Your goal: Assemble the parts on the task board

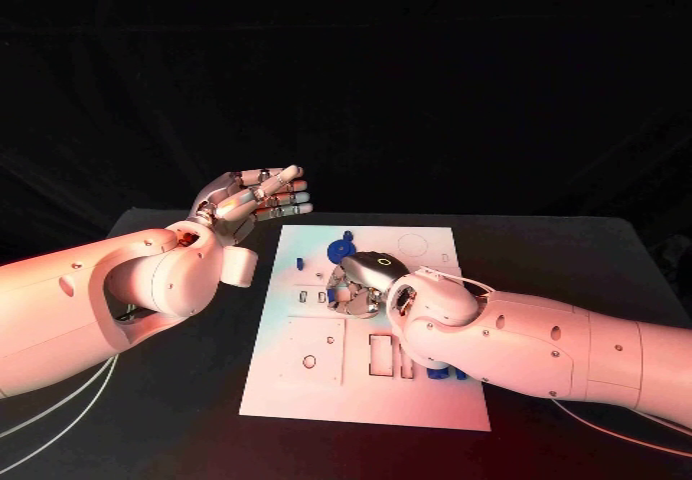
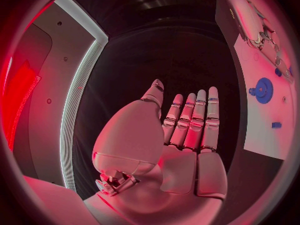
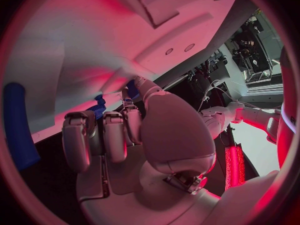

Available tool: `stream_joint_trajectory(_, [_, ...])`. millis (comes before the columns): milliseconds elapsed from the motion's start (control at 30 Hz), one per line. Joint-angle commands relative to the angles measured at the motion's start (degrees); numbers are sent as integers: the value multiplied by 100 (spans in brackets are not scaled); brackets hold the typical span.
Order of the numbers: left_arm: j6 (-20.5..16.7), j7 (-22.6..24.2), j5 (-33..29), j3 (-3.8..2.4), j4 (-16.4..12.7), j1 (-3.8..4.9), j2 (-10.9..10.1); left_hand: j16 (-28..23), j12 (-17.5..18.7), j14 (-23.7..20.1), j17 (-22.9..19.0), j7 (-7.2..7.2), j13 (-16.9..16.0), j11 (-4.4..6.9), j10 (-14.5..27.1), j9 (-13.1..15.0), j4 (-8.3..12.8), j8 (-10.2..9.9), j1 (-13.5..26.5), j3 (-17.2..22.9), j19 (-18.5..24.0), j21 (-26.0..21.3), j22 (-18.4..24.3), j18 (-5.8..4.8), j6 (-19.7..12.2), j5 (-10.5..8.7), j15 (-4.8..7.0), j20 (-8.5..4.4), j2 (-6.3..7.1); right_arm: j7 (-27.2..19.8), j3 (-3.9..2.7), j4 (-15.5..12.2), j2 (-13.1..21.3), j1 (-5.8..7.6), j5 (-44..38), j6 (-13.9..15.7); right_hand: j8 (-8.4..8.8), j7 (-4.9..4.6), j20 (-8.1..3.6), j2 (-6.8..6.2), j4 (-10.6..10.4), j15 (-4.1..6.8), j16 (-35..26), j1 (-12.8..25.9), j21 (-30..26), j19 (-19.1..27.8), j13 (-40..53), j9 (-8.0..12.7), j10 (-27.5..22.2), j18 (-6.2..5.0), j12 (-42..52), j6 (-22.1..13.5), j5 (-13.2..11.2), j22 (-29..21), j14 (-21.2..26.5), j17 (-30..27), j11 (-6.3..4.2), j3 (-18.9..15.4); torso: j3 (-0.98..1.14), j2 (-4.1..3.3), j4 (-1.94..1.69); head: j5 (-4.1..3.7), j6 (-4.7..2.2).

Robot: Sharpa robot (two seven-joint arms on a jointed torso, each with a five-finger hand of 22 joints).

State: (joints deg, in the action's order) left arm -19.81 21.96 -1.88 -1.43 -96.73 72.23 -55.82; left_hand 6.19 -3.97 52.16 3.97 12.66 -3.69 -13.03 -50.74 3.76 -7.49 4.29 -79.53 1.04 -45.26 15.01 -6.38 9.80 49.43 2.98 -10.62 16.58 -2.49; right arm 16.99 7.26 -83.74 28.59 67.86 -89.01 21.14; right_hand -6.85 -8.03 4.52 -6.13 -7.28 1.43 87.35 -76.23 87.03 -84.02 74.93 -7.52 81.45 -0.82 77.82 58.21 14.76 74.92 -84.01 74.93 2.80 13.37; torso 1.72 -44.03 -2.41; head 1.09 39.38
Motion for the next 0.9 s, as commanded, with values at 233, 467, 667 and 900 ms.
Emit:
stream_joint_trajectory(233, [111, 28, -7, -3, 0, 2, 9, -42, 13, 27, 0, 299, 2, 16, -13, 0, 35, -25, 17, -2, 0, -5, 10, 43, -8, -15, 5, -9, -56, 37, 8, -1, 8, -15, -76, -47, 116, -59, 83, -97, -27, -80, -65, 102, -109, -339, 407, 46, -109, -31, -140, -235, -167, 1170, -470, 977, 87, -87, -2, -1, -1, -16, -7])
stream_joint_trajectory(467, [122, 27, -7, -3, 5, 2, 6, -43, 14, 27, 0, 299, 2, 16, -11, 3, 35, -24, 20, -3, 0, -5, 11, 43, 30, -15, 4, -9, -57, 24, 8, -60, 40, -18, -143, 396, 307, -211, 176, -357, -394, -197, -78, 243, -206, -285, 142, 203, -372, -54, -445, -879, -733, 1101, -465, 964, 218, -396, 0, 2, 1, -26, -13])
stream_joint_trajectory(667, [209, -164, 239, -2, 84, 2, -2, 265, -62, 743, 144, 148, -14, 168, -273, 26, 81, 31, 35, -31, -496, 297, -93, 84, 284, -9, 206, -140, -75, -336, -43, -463, 313, 12, -15, 1290, 247, -257, 245, -544, -956, -245, -136, -45, -361, -201, 30, 283, -474, -95, -513, -1046, -649, 992, -440, 881, 276, -816, -1, 23, -7, -91, -37])
stream_joint_trajectory(900, [1286, -895, 1550, -2, 486, 2, 60, 958, -349, 2248, 620, -192, -96, 572, -1258, 79, 104, 236, -1, 63, -1540, 985, -381, 87, 954, 14, 706, -655, -175, -1099, -158, -1025, 911, 246, 1089, 1646, 48, -153, 196, -266, -901, -176, -361, -214, -931, 134, -230, 249, -762, -237, -798, -794, -500, 569, -347, 573, 190, -837, -9, 87, 9, -35, -154])
